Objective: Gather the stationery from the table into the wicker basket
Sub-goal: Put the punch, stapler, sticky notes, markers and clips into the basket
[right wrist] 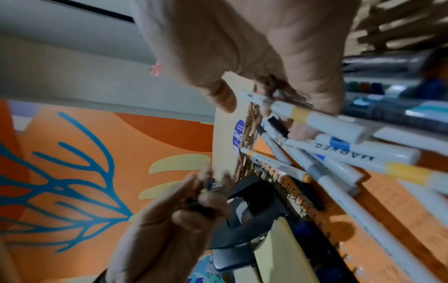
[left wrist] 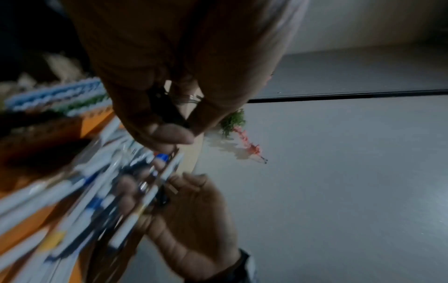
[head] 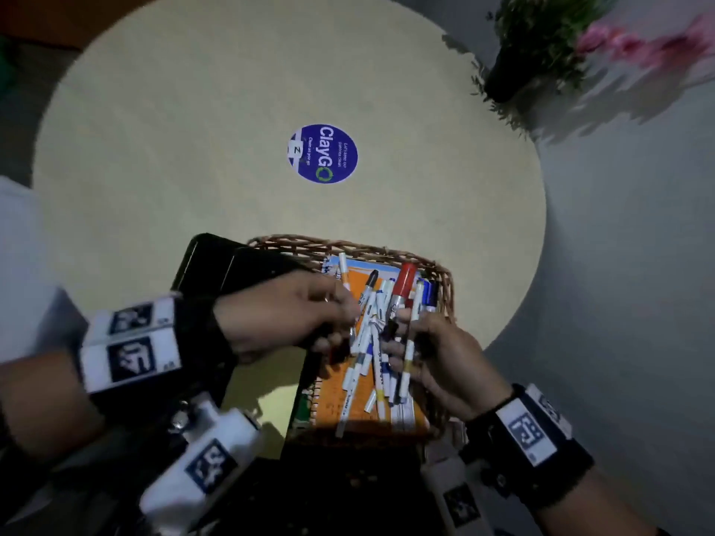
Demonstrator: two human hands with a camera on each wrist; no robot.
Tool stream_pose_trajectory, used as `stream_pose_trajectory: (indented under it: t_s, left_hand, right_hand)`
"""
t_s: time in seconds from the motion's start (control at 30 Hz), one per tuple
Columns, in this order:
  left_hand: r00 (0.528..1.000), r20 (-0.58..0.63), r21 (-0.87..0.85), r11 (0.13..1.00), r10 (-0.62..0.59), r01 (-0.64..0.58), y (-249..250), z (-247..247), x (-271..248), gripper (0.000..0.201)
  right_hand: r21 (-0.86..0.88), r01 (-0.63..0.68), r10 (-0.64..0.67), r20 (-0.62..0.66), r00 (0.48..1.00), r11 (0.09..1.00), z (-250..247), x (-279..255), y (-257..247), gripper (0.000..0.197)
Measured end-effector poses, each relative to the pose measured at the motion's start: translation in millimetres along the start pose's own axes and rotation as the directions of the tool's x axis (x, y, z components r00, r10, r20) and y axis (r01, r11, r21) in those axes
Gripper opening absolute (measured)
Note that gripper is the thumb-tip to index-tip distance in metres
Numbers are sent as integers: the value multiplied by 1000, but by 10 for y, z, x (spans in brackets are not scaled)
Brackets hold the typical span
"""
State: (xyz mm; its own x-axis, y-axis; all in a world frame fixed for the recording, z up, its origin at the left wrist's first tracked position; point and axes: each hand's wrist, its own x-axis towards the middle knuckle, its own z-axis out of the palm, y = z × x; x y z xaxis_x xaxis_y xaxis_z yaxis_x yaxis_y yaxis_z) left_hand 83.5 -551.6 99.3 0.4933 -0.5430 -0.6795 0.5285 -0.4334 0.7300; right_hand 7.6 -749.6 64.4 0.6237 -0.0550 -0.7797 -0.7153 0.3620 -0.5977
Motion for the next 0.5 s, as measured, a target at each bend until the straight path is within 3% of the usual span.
stream_pose_trajectory:
  t_s: [0.13, 0.2, 0.27, 0.4, 0.5]
  left_hand:
    - [992, 14, -251, 960, -128, 127, -223, 368, 75, 12]
    - [990, 2, -292, 946, -144, 139, -225, 435, 83, 25]
    - [988, 0, -303, 941, -157, 149, -208, 472, 44, 24]
    - [989, -15, -203, 969, -145, 139, -166, 401, -157, 30]
    - [993, -111, 69, 997, 36, -28, -211, 89, -513, 18]
  right_hand:
    - [-95, 74, -69, 58, 996, 993, -49, -188, -16, 30]
    - [-118, 81, -75, 54, 996, 990, -96, -263, -59, 33]
    - [-142, 86, -79, 54, 995, 986, -138, -319, -86, 35]
    - [-180, 84, -79, 38, 996, 980, -183, -414, -104, 32]
    - [-268, 140, -136, 33, 990, 953, -297, -482, -126, 30]
